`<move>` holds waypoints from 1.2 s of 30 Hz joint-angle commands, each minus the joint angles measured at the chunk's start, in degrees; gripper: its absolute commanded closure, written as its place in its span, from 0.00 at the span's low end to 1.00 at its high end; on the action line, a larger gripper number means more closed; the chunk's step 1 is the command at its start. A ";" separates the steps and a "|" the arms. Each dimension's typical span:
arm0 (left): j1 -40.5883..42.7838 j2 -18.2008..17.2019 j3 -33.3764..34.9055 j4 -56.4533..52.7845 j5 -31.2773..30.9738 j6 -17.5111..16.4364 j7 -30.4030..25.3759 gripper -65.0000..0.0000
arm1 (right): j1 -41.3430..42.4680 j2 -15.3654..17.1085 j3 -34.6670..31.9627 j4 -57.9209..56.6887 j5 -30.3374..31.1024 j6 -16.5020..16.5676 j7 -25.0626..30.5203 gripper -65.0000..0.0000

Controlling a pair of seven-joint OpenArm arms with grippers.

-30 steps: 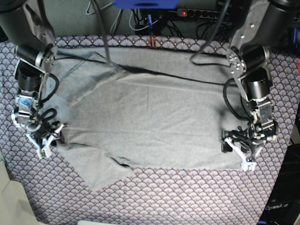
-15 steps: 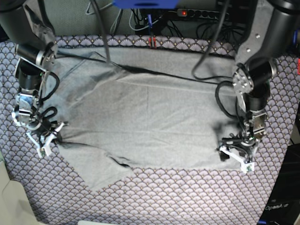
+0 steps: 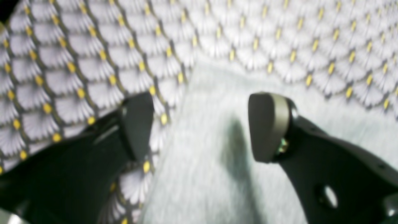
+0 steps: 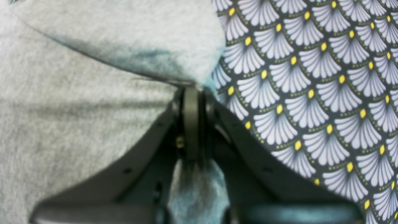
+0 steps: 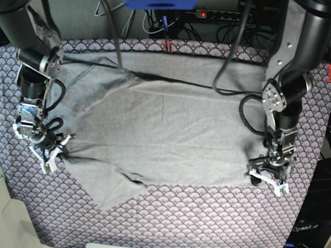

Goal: Fold the T-shirt properly
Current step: 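Close both grippers on the hem corners, then lift the hem and fold it over onto the collar edge with both grippers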

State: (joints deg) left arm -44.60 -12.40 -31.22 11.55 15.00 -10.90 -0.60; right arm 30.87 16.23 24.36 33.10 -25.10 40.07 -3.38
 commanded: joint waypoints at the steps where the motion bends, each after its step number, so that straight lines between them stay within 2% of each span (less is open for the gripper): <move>1: -1.95 -0.48 0.06 0.62 -0.19 -0.14 -1.55 0.29 | 1.43 1.05 0.04 0.88 0.36 -0.07 0.52 1.00; 21: 3.41 0.76 0.06 0.62 -0.63 -0.66 -1.90 0.30 | 0.82 1.49 0.04 0.96 0.36 -0.07 0.61 1.00; 24: 3.41 1.11 0.06 0.62 -0.37 -0.66 -1.90 0.42 | 0.64 1.49 0.04 1.05 0.36 -0.07 0.70 1.00; 29: 3.41 1.20 0.06 0.62 -0.63 -0.40 -1.73 0.84 | 0.64 1.49 0.04 1.05 0.36 -0.07 0.61 1.00; 31: 3.41 1.20 0.06 0.62 -0.54 -0.31 -1.55 0.98 | 0.64 1.49 0.04 1.05 0.36 -0.07 0.78 1.00; 36: 3.24 1.11 -0.38 1.15 -0.63 -0.23 -0.67 1.00 | 0.73 1.49 0.04 1.58 0.36 -0.07 0.87 1.00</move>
State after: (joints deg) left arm -39.88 -11.11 -31.53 12.14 14.35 -10.66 -2.26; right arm 30.24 16.51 24.34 33.61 -24.77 40.10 -2.94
